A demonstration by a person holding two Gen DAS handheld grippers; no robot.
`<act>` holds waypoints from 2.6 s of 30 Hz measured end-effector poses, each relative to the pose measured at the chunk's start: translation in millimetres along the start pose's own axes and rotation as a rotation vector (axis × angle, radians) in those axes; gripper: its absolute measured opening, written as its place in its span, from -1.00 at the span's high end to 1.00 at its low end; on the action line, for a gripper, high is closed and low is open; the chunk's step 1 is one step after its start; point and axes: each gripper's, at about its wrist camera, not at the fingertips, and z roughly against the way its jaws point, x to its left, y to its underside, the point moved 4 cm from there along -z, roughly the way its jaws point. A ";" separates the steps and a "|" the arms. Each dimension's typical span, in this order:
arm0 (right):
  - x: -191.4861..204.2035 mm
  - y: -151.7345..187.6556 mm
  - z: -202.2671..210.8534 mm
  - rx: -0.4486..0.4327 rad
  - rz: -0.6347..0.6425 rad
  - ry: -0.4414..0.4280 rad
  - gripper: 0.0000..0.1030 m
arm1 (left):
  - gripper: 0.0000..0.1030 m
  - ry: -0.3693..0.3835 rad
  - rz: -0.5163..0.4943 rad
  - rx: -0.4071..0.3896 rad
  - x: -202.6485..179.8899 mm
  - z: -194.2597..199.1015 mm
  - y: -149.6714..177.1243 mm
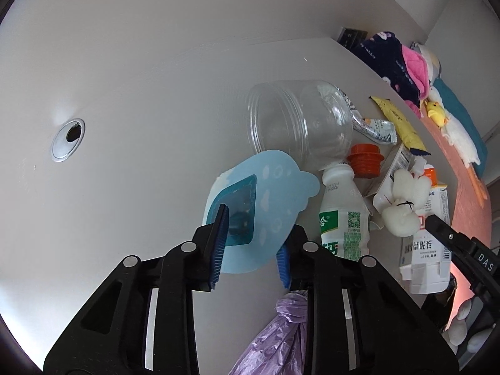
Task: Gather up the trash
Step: 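Grasp the white-and-orange medicine box with the right tool while the left tool grasps the light blue lid, then lift the box with the right tool while the left tool carries the blue lid toward the black trash bag, then open the right tool over the trash bag while the left tool releases the blue lid into it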
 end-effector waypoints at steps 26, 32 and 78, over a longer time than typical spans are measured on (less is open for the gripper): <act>39.1 8.1 99.9 -0.216 0.120 0.012 0.86 | 0.60 0.160 -0.111 -0.224 -39.1 92.7 -9.2; 20.3 16.6 138.8 -0.270 0.096 0.037 0.86 | 0.60 0.215 -0.165 -0.239 -75.0 106.0 -2.4; -164.8 95.3 291.7 -0.418 -0.212 0.406 0.02 | -0.85 0.534 -0.622 -0.113 -317.3 111.3 104.6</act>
